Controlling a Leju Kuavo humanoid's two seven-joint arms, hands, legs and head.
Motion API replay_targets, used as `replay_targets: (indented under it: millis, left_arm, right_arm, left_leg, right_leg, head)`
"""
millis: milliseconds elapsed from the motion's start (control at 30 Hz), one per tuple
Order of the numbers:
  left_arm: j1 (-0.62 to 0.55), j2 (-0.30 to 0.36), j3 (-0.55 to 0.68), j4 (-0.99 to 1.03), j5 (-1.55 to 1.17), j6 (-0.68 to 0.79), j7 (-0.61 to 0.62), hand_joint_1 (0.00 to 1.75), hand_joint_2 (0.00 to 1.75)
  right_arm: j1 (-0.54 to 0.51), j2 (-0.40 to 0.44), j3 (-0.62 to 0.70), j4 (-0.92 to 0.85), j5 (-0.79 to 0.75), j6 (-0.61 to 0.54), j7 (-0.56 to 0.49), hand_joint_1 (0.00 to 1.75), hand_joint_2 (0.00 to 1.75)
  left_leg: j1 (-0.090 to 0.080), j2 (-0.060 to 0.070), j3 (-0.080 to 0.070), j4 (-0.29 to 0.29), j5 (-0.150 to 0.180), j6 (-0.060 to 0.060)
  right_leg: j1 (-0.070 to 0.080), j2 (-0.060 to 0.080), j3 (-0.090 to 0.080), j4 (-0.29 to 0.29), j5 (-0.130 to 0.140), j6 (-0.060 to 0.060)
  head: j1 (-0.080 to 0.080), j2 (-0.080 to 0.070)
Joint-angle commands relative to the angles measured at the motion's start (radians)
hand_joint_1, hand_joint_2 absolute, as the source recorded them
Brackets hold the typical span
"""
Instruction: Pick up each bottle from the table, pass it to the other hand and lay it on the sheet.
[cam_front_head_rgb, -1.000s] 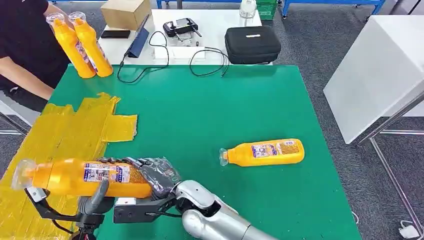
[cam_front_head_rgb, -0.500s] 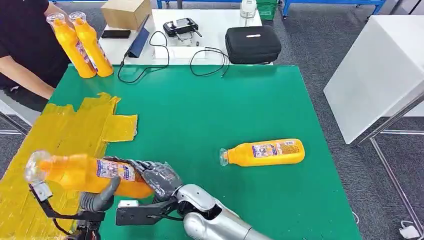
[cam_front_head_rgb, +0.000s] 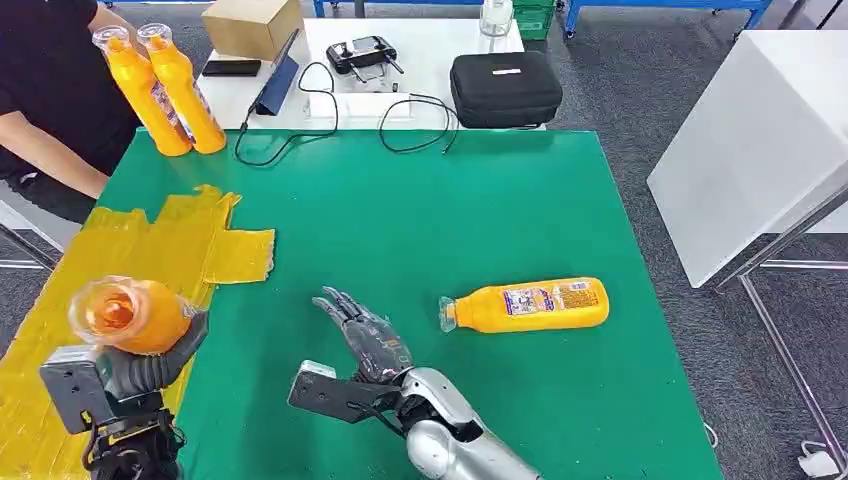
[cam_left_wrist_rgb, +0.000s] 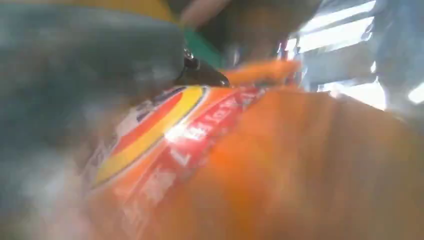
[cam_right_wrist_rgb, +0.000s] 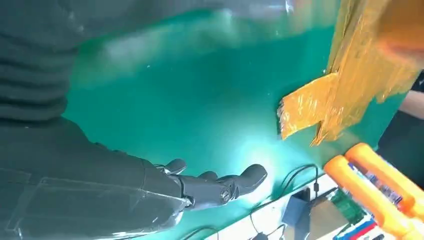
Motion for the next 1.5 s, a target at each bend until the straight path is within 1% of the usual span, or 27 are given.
replay_targets:
  millis: [33,67,167,200,233,333,533,567,600,733,767,800,833,867,900,1367,1500]
  left_arm:
    - [-0.081,0.128,-0.063,0.176,-0.547,0.073,0.217,1.75,1.75]
    - [-0.098,0.152,-0.081,0.233,-0.699,0.107,0.271,1.75,1.75]
    - [-0.106,0.153,-0.083,0.255,-0.703,0.112,0.270,1.75,1.75]
    - [-0.107,0.161,-0.090,0.268,-0.744,0.118,0.287,1.75,1.75]
    - [-0.117,0.176,-0.110,0.299,-0.814,0.096,0.337,1.75,1.75]
    - [-0.153,0.213,-0.157,0.410,-0.982,0.091,0.419,1.75,1.75]
    - [-0.165,0.219,-0.166,0.447,-0.991,0.098,0.421,1.75,1.75]
    - [-0.170,0.231,-0.180,0.463,-1.019,0.082,0.434,1.75,1.75]
    - [-0.199,0.256,-0.205,0.556,-1.112,0.075,0.492,1.75,1.75]
    - [-0.213,0.266,-0.200,0.607,-1.159,0.077,0.531,1.75,1.75]
    - [-0.216,0.266,-0.193,0.619,-1.184,0.084,0.557,1.45,1.75]
    - [-0.215,0.266,-0.191,0.622,-1.185,0.084,0.559,0.00,1.75]
    - [-0.215,0.265,-0.189,0.622,-1.182,0.086,0.558,0.00,1.75]
    - [-0.215,0.265,-0.184,0.628,-1.206,0.089,0.583,0.00,0.00]
    - [-0.217,0.259,-0.179,0.630,-1.213,0.084,0.598,0.00,0.00]
    - [-0.211,0.254,-0.173,0.623,-1.209,0.072,0.586,0.00,0.00]
    - [-0.204,0.258,-0.180,0.601,-1.229,0.064,0.600,0.00,0.00]
  right_arm:
    - [0.013,-0.059,-0.053,-0.076,-0.023,0.012,0.001,0.00,0.00]
    - [0.010,-0.057,-0.055,-0.077,-0.024,0.022,0.005,0.00,0.00]
    - [0.009,-0.054,-0.055,-0.076,-0.025,0.024,0.006,0.00,0.00]
    - [0.007,-0.051,-0.054,-0.072,-0.025,0.027,0.006,0.00,0.00]
    - [0.004,-0.049,-0.050,-0.068,-0.025,0.035,0.009,0.00,0.00]
    - [-0.001,-0.048,-0.036,-0.074,-0.026,0.050,0.015,0.00,0.00]
    - [-0.001,-0.048,-0.033,-0.079,-0.027,0.053,0.020,0.00,0.00]
    - [-0.002,-0.050,-0.030,-0.081,-0.028,0.055,0.021,0.00,0.00]
    - [-0.003,-0.055,-0.023,-0.088,-0.037,0.068,0.031,0.00,0.00]
    - [-0.002,-0.054,-0.017,-0.082,-0.040,0.074,0.035,0.00,0.00]
    - [-0.001,-0.055,-0.016,-0.079,-0.042,0.074,0.037,0.00,0.00]
    - [0.000,-0.055,-0.015,-0.078,-0.042,0.073,0.038,0.00,0.00]
    - [0.000,-0.055,-0.015,-0.078,-0.043,0.073,0.038,0.00,0.00]
    - [0.001,-0.056,-0.014,-0.077,-0.044,0.072,0.039,0.00,0.00]
    - [0.003,-0.056,-0.015,-0.076,-0.044,0.070,0.041,0.00,0.00]
    - [0.014,-0.063,-0.017,-0.079,-0.043,0.072,0.044,0.00,0.00]
    - [0.021,-0.065,-0.029,-0.085,-0.042,0.068,0.046,0.00,0.00]
  left_leg:
    - [0.000,-0.002,0.002,-0.001,0.000,0.000]
    - [0.000,-0.003,0.004,-0.002,0.000,-0.001]
    - [0.000,-0.003,0.004,-0.002,0.001,-0.001]
    - [0.000,-0.001,0.002,-0.001,0.000,0.000]
    - [0.001,-0.001,0.003,-0.001,0.000,-0.001]
    - [0.000,-0.001,0.004,-0.002,0.000,-0.001]
    - [0.001,-0.002,0.005,-0.002,0.000,-0.001]
    - [0.000,-0.001,0.003,-0.002,0.001,0.000]
    - [0.000,-0.001,0.003,-0.002,0.001,-0.001]
    - [0.000,0.001,0.004,-0.001,0.000,-0.001]
    - [0.000,0.001,0.002,-0.001,0.000,-0.001]
    - [0.001,0.001,0.003,-0.001,0.000,-0.001]
    - [0.000,0.001,0.002,-0.001,0.000,-0.001]
    - [0.001,0.001,0.004,-0.001,0.000,-0.001]
    - [0.001,0.001,0.003,-0.001,0.000,-0.001]
    - [0.000,0.000,0.003,-0.001,0.000,0.000]
    - [0.001,0.000,0.003,-0.001,0.000,-0.001]
  right_leg:
    - [0.000,-0.003,0.002,-0.001,0.000,0.000]
    - [0.000,-0.004,0.004,-0.002,-0.001,-0.001]
    - [0.000,-0.003,0.004,-0.001,0.000,-0.001]
    - [0.000,-0.002,0.002,-0.001,0.000,-0.001]
    - [0.001,-0.002,0.003,-0.001,0.000,-0.001]
    - [0.000,-0.003,0.004,-0.001,-0.001,-0.001]
    - [0.001,-0.004,0.006,-0.002,-0.001,-0.002]
    - [0.000,-0.003,0.003,-0.001,0.000,-0.001]
    - [0.000,-0.002,0.003,-0.001,0.000,-0.001]
    - [0.001,-0.002,0.003,-0.001,0.000,-0.001]
    - [0.000,-0.001,0.002,-0.001,0.000,-0.001]
    - [0.001,-0.001,0.003,-0.001,0.000,-0.001]
    - [0.000,-0.001,0.002,-0.001,0.000,-0.001]
    - [0.001,-0.002,0.004,-0.001,0.000,-0.001]
    - [0.001,-0.001,0.003,-0.001,0.000,-0.001]
    - [0.000,-0.001,0.004,-0.001,0.000,-0.001]
    - [0.001,-0.001,0.004,-0.001,0.000,-0.001]
  head:
    - [0.000,0.000]
    - [0.000,0.000]
    - [0.000,0.000]
    - [0.000,0.000]
    - [0.000,0.000]
    - [0.000,0.000]
    - [0.000,0.000]
    - [0.000,0.000]
    - [0.000,0.000]
    - [0.000,0.000]
    - [0.000,0.000]
    - [0.000,0.000]
    - [0.000,0.000]
    - [0.000,0.000]
    - [0.000,0.000]
    - [0.000,0.000]
    - [0.000,0.000]
